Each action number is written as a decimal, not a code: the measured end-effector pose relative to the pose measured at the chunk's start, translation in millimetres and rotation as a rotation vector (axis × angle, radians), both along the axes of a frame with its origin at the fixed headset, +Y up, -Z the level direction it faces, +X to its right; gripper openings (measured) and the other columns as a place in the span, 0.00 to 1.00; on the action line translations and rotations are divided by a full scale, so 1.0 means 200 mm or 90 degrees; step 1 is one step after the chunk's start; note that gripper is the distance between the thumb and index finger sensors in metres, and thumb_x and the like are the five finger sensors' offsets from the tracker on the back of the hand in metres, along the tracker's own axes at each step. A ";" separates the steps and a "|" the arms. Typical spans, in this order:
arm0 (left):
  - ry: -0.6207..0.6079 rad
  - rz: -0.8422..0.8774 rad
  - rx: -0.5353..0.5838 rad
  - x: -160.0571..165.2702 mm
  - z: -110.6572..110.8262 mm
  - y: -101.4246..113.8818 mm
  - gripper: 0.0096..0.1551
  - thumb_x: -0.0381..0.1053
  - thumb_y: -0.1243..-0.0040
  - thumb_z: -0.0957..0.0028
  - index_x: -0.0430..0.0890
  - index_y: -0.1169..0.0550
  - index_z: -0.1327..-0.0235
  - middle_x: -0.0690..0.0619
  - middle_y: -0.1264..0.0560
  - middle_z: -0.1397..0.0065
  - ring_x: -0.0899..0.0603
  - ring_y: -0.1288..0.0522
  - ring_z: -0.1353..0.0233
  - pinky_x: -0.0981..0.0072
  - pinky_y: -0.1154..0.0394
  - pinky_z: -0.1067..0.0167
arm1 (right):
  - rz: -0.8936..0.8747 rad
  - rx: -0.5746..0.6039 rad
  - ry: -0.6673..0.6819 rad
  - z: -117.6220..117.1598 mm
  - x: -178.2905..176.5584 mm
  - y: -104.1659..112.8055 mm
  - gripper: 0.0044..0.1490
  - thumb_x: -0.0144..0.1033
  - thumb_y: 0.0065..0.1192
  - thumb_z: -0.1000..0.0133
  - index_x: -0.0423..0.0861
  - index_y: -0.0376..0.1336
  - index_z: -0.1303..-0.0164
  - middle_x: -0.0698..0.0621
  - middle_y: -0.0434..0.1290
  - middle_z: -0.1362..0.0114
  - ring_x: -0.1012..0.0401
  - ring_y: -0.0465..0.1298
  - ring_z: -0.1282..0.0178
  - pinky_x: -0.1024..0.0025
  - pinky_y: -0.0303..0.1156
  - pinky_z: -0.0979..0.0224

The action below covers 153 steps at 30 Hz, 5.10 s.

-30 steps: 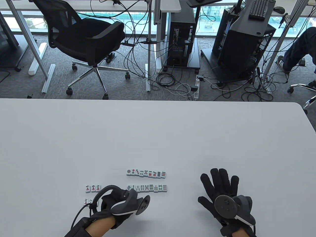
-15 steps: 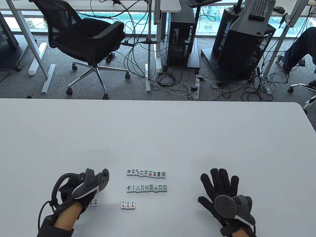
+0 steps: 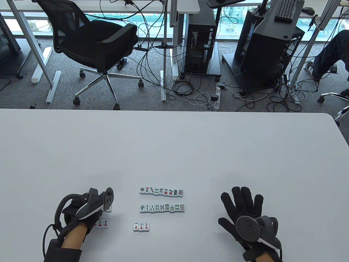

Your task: Mahjong suit sorting

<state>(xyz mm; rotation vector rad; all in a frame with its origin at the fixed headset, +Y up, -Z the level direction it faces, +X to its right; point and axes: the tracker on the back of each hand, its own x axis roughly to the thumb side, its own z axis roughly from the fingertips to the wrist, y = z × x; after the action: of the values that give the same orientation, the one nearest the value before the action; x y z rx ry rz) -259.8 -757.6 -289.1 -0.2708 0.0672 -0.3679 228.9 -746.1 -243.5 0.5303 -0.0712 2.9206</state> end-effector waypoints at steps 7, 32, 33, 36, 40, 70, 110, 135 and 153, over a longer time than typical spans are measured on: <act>-0.023 0.036 0.078 0.11 0.02 0.17 0.36 0.64 0.31 0.68 0.46 0.18 0.50 0.65 0.14 0.69 0.57 0.19 0.80 0.60 0.19 0.69 | -0.010 0.000 0.000 0.00 0.00 0.00 0.50 0.65 0.45 0.43 0.61 0.31 0.18 0.46 0.28 0.13 0.44 0.25 0.17 0.31 0.25 0.23; -0.324 0.040 0.007 0.87 0.23 -0.01 0.36 0.66 0.30 0.70 0.47 0.17 0.52 0.68 0.16 0.78 0.58 0.23 0.86 0.62 0.19 0.75 | -0.016 0.003 0.008 0.00 0.00 0.01 0.50 0.65 0.45 0.43 0.61 0.31 0.18 0.46 0.28 0.13 0.44 0.25 0.16 0.31 0.25 0.23; -0.326 0.037 0.010 0.87 0.23 -0.01 0.36 0.66 0.30 0.70 0.47 0.17 0.52 0.68 0.16 0.78 0.58 0.23 0.86 0.62 0.19 0.75 | -0.016 0.003 0.008 0.00 0.00 0.01 0.50 0.65 0.45 0.43 0.60 0.31 0.17 0.46 0.28 0.13 0.44 0.25 0.16 0.31 0.25 0.23; -0.327 0.026 0.007 0.87 0.24 -0.01 0.37 0.66 0.30 0.70 0.47 0.17 0.51 0.67 0.15 0.77 0.58 0.23 0.85 0.62 0.19 0.74 | -0.013 0.003 0.007 0.00 0.00 0.01 0.50 0.65 0.45 0.43 0.60 0.31 0.18 0.46 0.28 0.13 0.44 0.25 0.16 0.31 0.25 0.23; -0.322 0.025 0.030 0.82 0.26 0.06 0.38 0.67 0.31 0.71 0.49 0.18 0.48 0.67 0.15 0.75 0.58 0.22 0.84 0.62 0.19 0.73 | -0.012 0.004 0.005 0.00 0.00 0.01 0.50 0.65 0.45 0.43 0.60 0.31 0.18 0.46 0.28 0.13 0.44 0.25 0.17 0.31 0.25 0.23; -0.030 0.037 0.014 0.11 0.00 -0.02 0.35 0.62 0.28 0.70 0.48 0.18 0.49 0.66 0.15 0.71 0.57 0.21 0.81 0.61 0.19 0.69 | 0.003 0.003 -0.007 0.00 0.00 0.01 0.50 0.65 0.45 0.43 0.60 0.31 0.18 0.46 0.28 0.13 0.44 0.25 0.17 0.31 0.25 0.23; -0.325 0.025 0.021 0.96 0.24 0.01 0.38 0.67 0.30 0.71 0.49 0.18 0.48 0.66 0.15 0.74 0.58 0.22 0.84 0.62 0.19 0.73 | -0.001 0.005 0.004 0.01 -0.01 0.01 0.50 0.65 0.45 0.43 0.61 0.31 0.18 0.46 0.28 0.13 0.44 0.25 0.17 0.31 0.25 0.23; -0.024 0.049 0.014 0.18 0.00 0.07 0.38 0.65 0.30 0.71 0.50 0.19 0.46 0.66 0.14 0.71 0.57 0.20 0.81 0.61 0.19 0.70 | 0.007 0.002 -0.003 0.00 -0.01 0.01 0.50 0.65 0.45 0.43 0.60 0.31 0.18 0.46 0.28 0.13 0.44 0.25 0.17 0.31 0.25 0.23; -0.085 0.075 0.027 0.40 -0.03 0.10 0.35 0.63 0.30 0.68 0.44 0.18 0.52 0.66 0.15 0.73 0.57 0.21 0.83 0.61 0.19 0.73 | -0.001 0.003 -0.002 0.00 -0.01 0.01 0.50 0.65 0.45 0.43 0.61 0.31 0.18 0.46 0.28 0.13 0.44 0.25 0.17 0.31 0.25 0.23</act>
<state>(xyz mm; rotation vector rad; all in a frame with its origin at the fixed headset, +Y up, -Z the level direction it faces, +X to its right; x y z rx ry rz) -180.3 -737.4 -295.9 -0.2066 -0.0722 -0.2657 227.7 -743.4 -243.0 0.5265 -0.0789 2.9210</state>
